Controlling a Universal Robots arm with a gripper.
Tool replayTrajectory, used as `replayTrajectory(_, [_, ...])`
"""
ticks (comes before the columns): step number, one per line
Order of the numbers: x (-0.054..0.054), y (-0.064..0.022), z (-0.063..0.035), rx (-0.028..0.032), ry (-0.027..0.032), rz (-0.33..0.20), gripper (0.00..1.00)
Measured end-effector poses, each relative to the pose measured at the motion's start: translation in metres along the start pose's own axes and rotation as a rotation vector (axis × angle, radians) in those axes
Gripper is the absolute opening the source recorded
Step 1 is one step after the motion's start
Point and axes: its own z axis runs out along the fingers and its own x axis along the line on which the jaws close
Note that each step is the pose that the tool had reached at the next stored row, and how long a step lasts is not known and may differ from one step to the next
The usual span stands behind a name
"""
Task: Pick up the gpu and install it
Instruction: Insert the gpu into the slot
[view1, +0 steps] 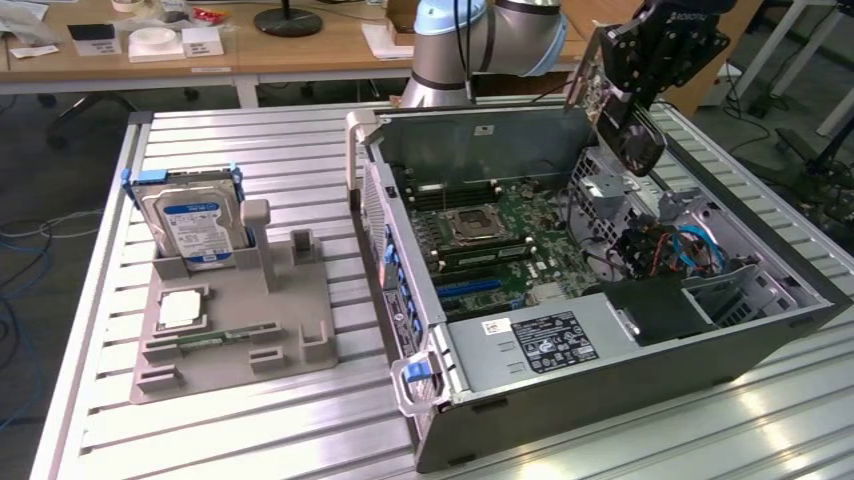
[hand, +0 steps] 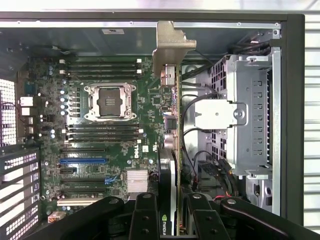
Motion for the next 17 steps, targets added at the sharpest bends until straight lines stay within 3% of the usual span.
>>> replayTrajectory(17, [0.0,0.0002,0.0,0.0129,-0.0005,0.0,0.27])
